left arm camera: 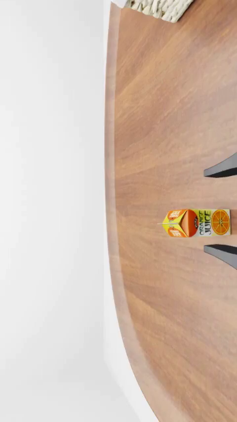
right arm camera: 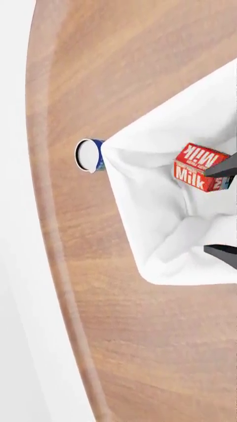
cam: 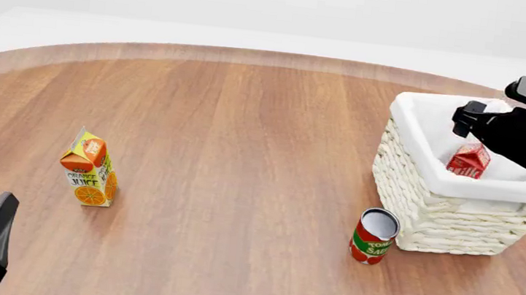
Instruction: Pick the milk and place it in the basket.
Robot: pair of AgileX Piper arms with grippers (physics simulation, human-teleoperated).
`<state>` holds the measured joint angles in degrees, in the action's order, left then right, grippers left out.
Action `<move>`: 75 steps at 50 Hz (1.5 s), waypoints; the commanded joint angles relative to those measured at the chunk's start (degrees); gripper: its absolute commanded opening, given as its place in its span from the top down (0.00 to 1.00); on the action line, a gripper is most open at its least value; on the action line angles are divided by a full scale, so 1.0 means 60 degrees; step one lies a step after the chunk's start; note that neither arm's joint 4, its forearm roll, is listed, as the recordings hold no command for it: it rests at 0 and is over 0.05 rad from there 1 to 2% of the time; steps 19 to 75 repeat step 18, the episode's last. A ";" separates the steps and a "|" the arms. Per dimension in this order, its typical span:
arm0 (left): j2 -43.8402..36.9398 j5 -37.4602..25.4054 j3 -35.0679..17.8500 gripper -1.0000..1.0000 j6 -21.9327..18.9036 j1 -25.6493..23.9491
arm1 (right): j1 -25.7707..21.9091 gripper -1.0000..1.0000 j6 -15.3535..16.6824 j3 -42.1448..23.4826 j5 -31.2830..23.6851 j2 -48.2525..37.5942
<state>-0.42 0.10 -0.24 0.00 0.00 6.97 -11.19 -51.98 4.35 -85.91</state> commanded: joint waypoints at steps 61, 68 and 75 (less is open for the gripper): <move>0.0000 0.0000 0.0000 0.00 0.0000 0.0000 | -0.0088 0.00 0.0860 0.0668 -0.0786 0.1344; 0.0000 0.0000 0.0000 0.00 0.0000 0.0000 | -0.0088 0.00 0.0860 0.0668 -0.0786 0.1344; 0.0000 0.0000 0.0000 0.00 0.0000 0.0000 | -0.0088 0.00 0.0860 0.0668 -0.0786 0.1344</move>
